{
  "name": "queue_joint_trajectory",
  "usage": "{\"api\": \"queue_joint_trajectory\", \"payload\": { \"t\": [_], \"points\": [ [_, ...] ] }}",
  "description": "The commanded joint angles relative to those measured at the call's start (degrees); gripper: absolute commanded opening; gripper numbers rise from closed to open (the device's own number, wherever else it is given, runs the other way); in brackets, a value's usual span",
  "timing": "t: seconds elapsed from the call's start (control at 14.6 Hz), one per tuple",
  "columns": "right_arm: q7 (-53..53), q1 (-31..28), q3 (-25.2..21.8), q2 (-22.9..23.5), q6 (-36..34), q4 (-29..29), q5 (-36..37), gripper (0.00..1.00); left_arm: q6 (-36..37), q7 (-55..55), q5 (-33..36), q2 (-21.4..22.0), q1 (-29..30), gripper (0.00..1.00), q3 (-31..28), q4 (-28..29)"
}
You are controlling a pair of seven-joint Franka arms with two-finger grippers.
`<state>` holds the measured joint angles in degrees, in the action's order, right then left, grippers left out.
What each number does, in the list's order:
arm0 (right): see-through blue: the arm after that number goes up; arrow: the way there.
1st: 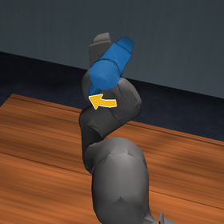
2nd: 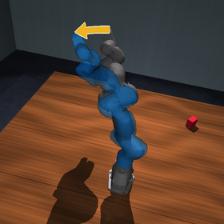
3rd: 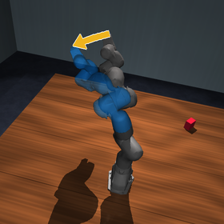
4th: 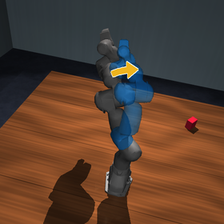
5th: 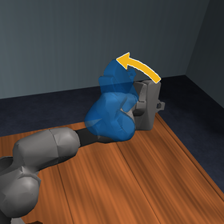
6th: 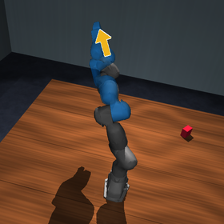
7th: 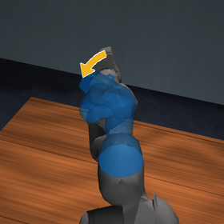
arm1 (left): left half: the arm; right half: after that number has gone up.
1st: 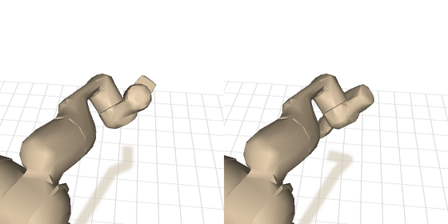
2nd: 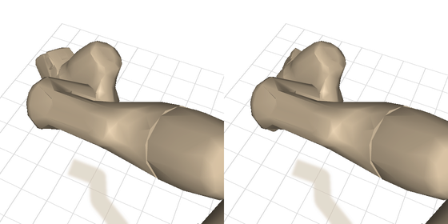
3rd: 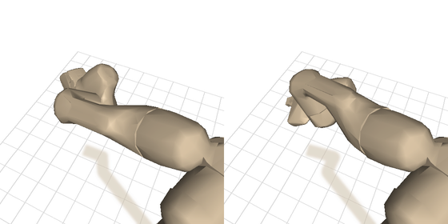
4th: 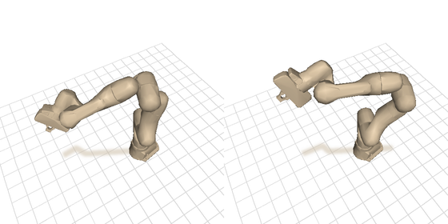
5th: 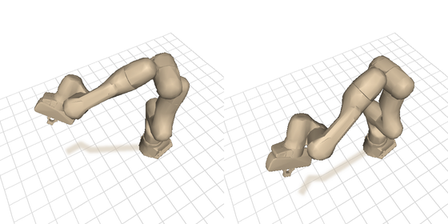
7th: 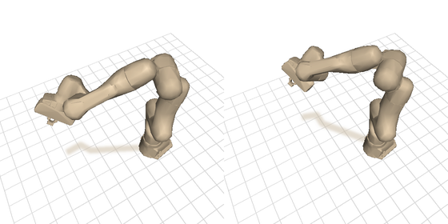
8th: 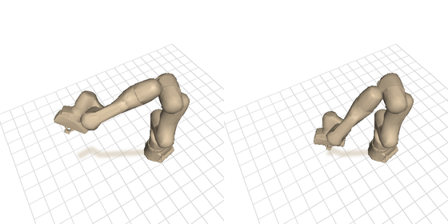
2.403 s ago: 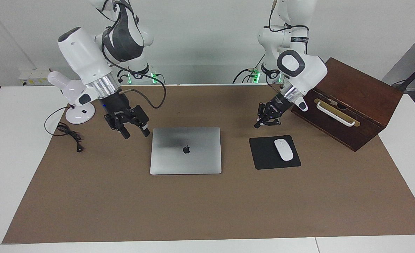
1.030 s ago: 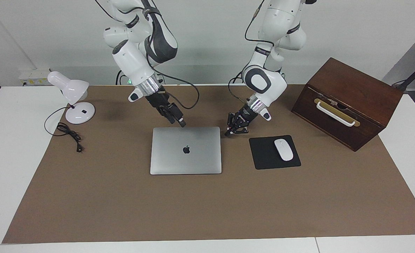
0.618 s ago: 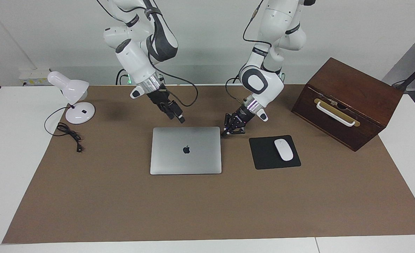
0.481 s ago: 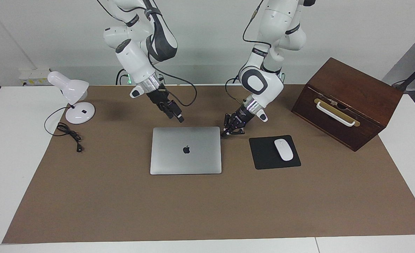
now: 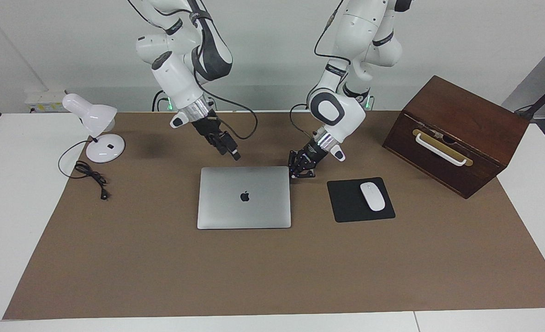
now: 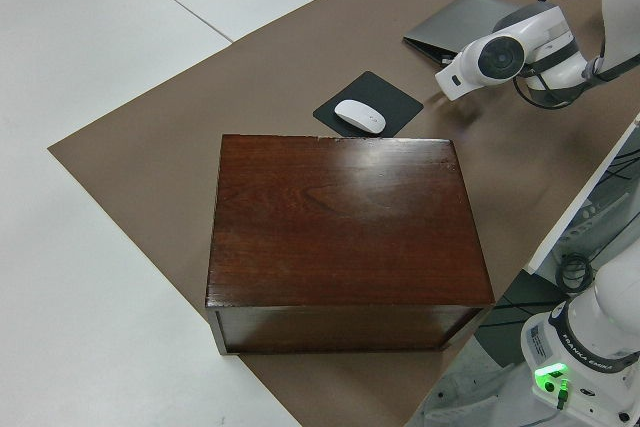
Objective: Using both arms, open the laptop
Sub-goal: 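Press the left gripper on the laptop base while the right gripper reaches the lid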
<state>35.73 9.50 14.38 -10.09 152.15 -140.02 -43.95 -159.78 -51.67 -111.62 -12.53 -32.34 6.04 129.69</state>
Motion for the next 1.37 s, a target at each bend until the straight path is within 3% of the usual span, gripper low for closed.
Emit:
{"api": "queue_joint_trajectory", "payload": {
  "t": [0.0,1.03,1.3],
  "points": [
    [0.21,-0.27,0.21,-0.19,0.69,-0.87,-1.58,1.0,-1.33,1.31,-2.02,-1.71,-1.24,0.0,-0.68,-1.72],
    [2.32,0.87,0.56,3.14,0.69,-1.4,-4.65,1.0,-1.41,2.71,-2.1,-3.29,-2.47,0.0,-0.68,-1.81],
    [2.32,1.66,0.65,4.81,1.22,-1.22,-5.36,1.0,-1.41,5.97,-5.09,-3.29,-2.47,0.0,-0.68,-1.72]
  ]
}}
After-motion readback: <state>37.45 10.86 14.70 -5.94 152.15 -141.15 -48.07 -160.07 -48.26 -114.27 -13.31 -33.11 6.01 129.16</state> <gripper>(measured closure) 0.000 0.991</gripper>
